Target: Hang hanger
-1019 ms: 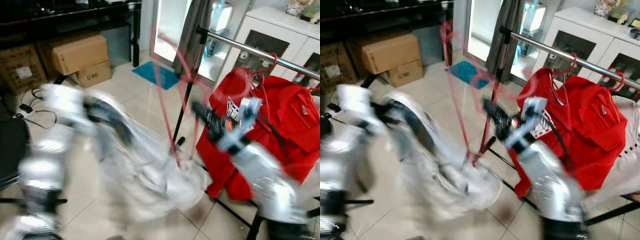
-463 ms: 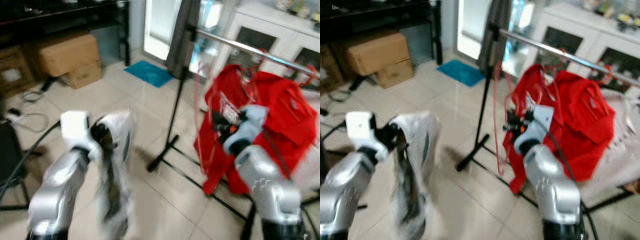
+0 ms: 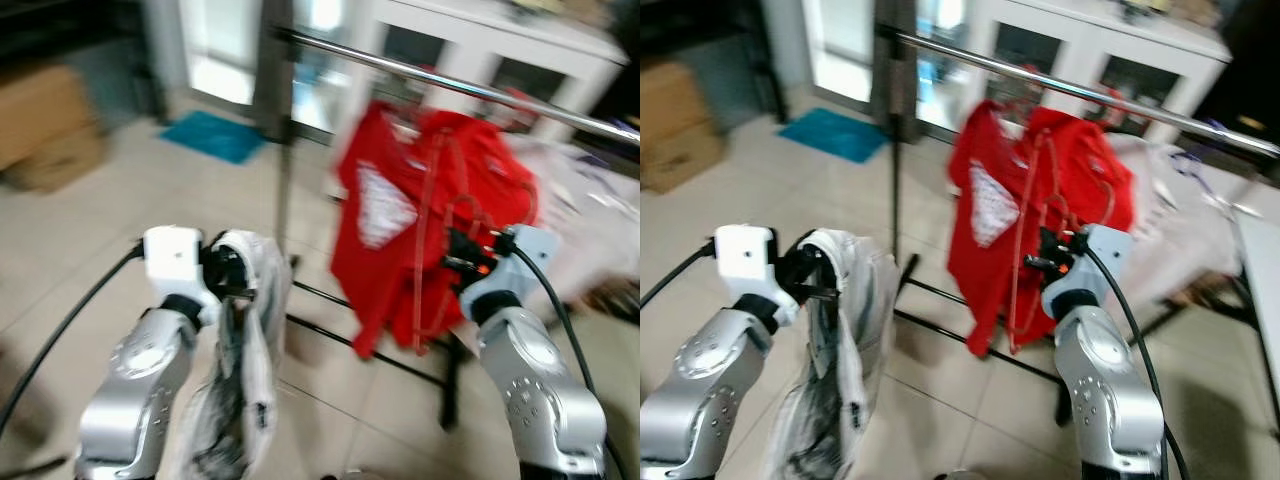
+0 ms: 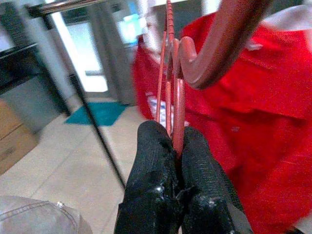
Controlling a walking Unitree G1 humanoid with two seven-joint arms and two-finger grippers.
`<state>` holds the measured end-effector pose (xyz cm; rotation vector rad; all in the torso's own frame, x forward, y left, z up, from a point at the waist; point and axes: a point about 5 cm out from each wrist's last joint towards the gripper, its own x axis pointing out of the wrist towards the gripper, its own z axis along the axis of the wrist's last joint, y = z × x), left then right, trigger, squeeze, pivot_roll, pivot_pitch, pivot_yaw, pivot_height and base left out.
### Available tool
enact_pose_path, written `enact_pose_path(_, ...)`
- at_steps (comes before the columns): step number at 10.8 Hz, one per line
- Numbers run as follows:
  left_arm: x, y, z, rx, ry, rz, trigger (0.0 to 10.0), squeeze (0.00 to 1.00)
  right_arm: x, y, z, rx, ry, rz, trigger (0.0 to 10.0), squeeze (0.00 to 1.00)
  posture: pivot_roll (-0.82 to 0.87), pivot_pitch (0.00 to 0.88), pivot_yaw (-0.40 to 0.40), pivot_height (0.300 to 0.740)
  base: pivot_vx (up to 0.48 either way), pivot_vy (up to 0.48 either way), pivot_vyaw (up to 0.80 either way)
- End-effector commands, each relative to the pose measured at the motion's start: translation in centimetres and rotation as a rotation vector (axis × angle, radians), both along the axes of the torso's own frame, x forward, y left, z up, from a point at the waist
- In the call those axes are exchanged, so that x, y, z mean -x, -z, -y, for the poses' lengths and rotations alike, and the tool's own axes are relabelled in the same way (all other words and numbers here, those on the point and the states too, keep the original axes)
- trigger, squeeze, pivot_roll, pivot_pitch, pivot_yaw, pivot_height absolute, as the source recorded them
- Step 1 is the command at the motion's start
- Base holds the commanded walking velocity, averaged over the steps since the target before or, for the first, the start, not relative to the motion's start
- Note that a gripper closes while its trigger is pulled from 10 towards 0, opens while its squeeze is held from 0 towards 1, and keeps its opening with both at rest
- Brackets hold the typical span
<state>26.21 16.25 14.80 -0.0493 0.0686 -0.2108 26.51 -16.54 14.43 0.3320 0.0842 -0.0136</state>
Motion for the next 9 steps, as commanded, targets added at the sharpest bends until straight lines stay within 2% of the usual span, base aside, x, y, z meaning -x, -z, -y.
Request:
enact_pose_path(1,-0.6,-0.8,0.7,-0.028,0.028,0.031,10.0,0.0,0.2,-0.8,0.6,-0.017,0.023,0.044,10.0,0.0,-0.11,0.0,-0.076,0.74,0.0,0.0,-0.8)
enact_pose_path(2,-1.3,-1.0,1.2,-0.048,0.076,0.041,10.0,0.0,0.5,-0.9,1.0,-0.072,0.042,0.064,10.0,0.0,-0.13,0.0,-0.056,0.74,0.0,0.0,-0.8)
enact_pose_path(3,-1.6,-1.2,1.5,-0.056,0.099,0.05,10.0,0.0,0.8,-1.0,1.4,-0.075,0.081,0.068,10.0,0.0,-0.13,0.0,-0.04,0.74,0.0,0.0,-0.8)
enact_pose_path(4,-1.5,-1.3,1.3,-0.056,0.086,0.049,10.0,0.0,0.9,-0.8,1.0,-0.126,0.071,0.07,10.0,0.0,-0.13,0.0,-0.039,0.74,0.0,0.0,-0.8)
enact_pose_path(7,-1.2,-0.9,0.5,-0.03,0.043,0.027,10.0,0.0,-0.1,-0.5,-0.1,-0.016,-0.012,0.0,10.0,0.0,-0.12,0.0,-0.068,0.74,0.0,0.0,-0.8)
enact_pose_path(8,-1.0,-0.8,0.8,-0.02,0.067,0.009,10.0,0.0,-0.1,-0.3,-0.4,0.006,-0.046,-0.024,10.0,0.0,-0.13,0.0,-0.06,0.74,0.0,0.0,-0.8)
enact_pose_path(9,-1.0,-1.1,1.2,-0.009,0.094,-0.003,10.0,0.0,0.0,-0.2,-0.3,0.076,-0.049,-0.034,10.0,0.0,-0.13,0.0,-0.05,0.74,0.0,0.0,-0.8)
